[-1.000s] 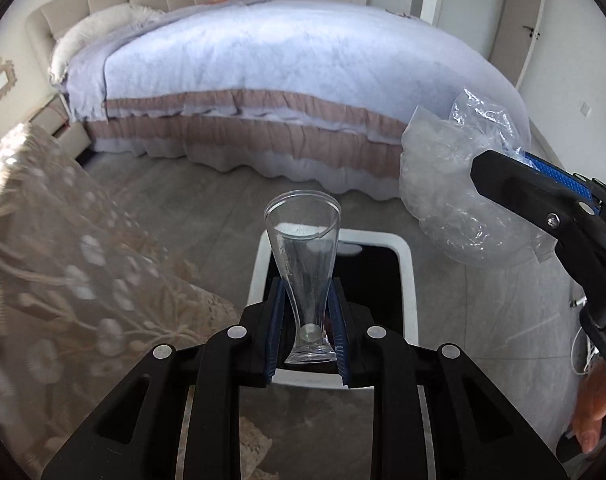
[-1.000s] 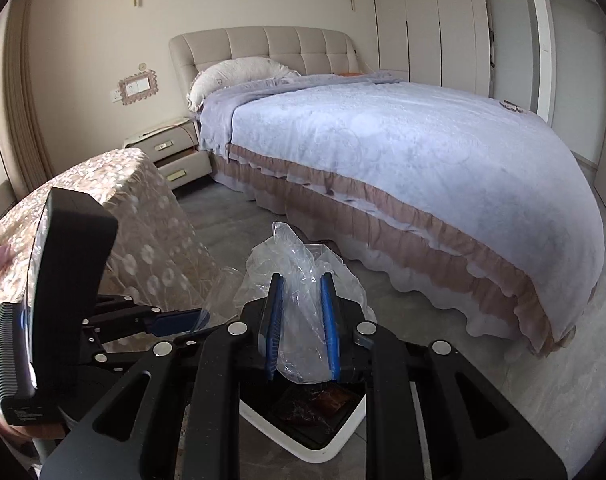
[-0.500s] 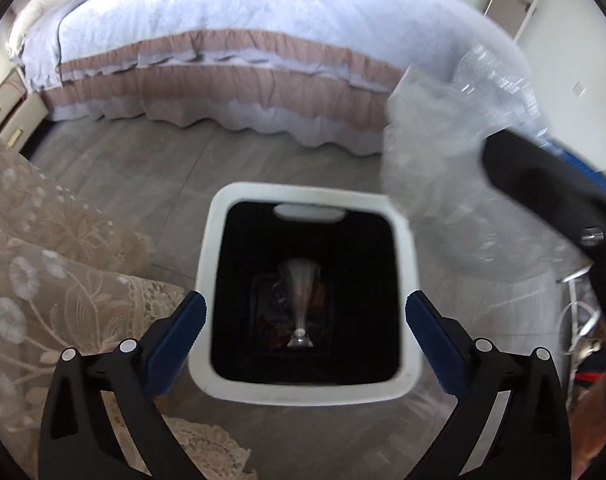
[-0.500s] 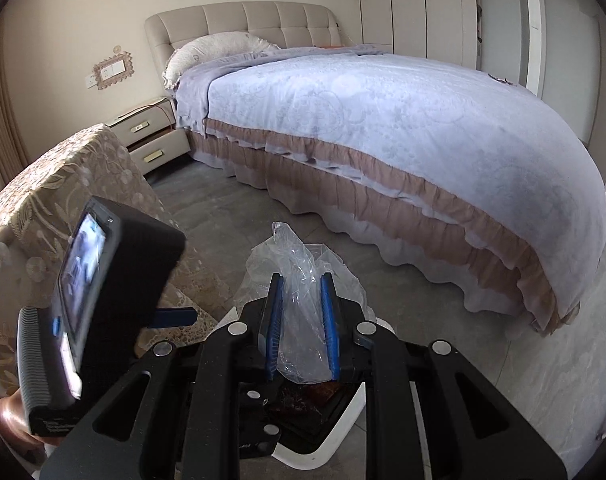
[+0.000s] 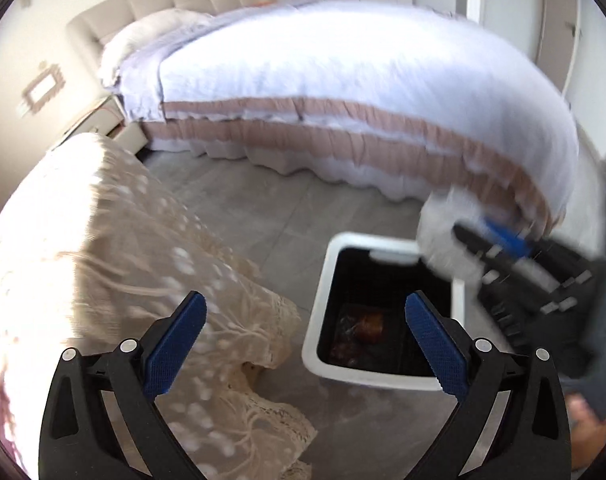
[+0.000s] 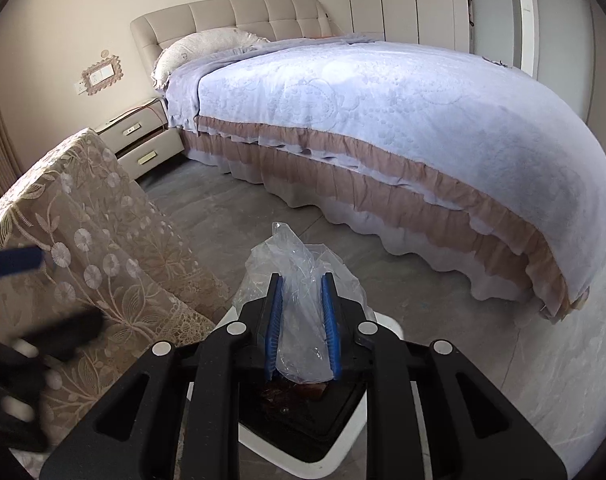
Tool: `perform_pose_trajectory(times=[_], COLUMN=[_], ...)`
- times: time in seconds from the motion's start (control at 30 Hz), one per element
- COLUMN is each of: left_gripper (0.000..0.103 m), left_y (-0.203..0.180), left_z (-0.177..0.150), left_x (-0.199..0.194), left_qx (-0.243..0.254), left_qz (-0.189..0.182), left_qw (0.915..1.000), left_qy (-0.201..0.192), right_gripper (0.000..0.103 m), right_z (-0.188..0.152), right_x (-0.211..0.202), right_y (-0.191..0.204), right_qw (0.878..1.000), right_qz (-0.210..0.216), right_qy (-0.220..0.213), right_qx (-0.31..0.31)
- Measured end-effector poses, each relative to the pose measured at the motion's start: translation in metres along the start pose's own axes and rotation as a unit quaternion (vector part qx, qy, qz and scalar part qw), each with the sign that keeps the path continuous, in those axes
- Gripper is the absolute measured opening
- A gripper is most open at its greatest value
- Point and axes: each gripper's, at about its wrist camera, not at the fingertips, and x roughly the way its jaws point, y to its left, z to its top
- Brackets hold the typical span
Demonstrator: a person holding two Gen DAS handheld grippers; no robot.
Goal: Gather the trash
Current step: 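Open the left tool dropping the glass while the right tool releases the bag, then move both tools back over the table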
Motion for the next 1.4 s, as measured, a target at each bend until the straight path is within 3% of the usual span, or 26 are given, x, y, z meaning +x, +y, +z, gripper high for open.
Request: perform_pose_trajectory(times=[0.1,0.2,0.27,0.3,0.33,0.4,0.43,0.47,0.57,0.7,0.87,1.1,1.4], left_gripper=[0.098,0.098,0.098,0.098,0.098,0.098,0.098,0.098,0.098,0.098,0.098,0.098,0.098], left_y=[0.010,0.014,0.016,0.017,0.018,0.021,0.023,0.024,0.026,0.035,0.063,0.115,0.191], left_z=[0.003,0.000,-0.002,-0.001,0.000,-0.001,-0.001,-0.002,-0.004,-0.006,-0.018,-0.048,-0.104], left_x=[-0.012,-0.015,-0.018,-0.019,-0.021,-0.029,-0.033,-0.039,-0.053,-0.074,-0.111,-0.155,-0.209], left_qx=[-0.007,-0.009,-0.016,-0.018,-0.019,-0.026,-0.028,-0.027,-0.025,-0.041,-0.060,-0.106,-0.175], left_qz=[0.007,0.010,0.005,0.002,0.001,-0.002,-0.007,-0.007,0.009,0.004,0.030,0.071,0.126], left_qw=[0.9997,0.9997,0.9995,0.9994,0.9993,0.9991,0.9988,0.9986,0.9977,0.9963,0.9926,0.9843,0.9663], left_qy=[-0.024,-0.022,-0.026,-0.029,-0.031,-0.035,-0.040,-0.044,-0.063,-0.076,-0.102,-0.122,-0.141], right_gripper=[0.021,0.025,0.059,0.097,0.099,0.099,0.099,0.099,0.099,0.099,0.099,0.099,0.099], right_z=[-0.006,-0.013,-0.021,-0.027,-0.035,-0.055,-0.062,-0.063,-0.053,-0.029,0.000,0.021,0.020], right_x=[0.009,0.022,0.032,0.041,0.050,0.078,0.088,0.087,0.060,0.029,-0.019,-0.072,-0.124], right_y=[0.006,0.015,0.020,0.023,0.025,0.029,0.027,0.024,0.017,0.021,0.038,0.094,0.185], right_qw=[1.000,0.999,0.998,0.997,0.997,0.992,0.988,0.989,0.996,0.999,0.999,0.994,0.974], right_qz=[0.009,0.013,0.008,0.007,0.005,-0.032,-0.038,-0.030,-0.013,0.001,0.038,0.085,0.143], right_qy=[0.010,0.031,0.044,0.057,0.062,0.095,0.128,0.131,0.089,0.053,-0.002,-0.053,-0.091], right_qx=[-0.003,-0.017,-0.033,-0.043,-0.055,-0.080,-0.078,-0.062,-0.020,-0.007,0.002,-0.053,-0.148])
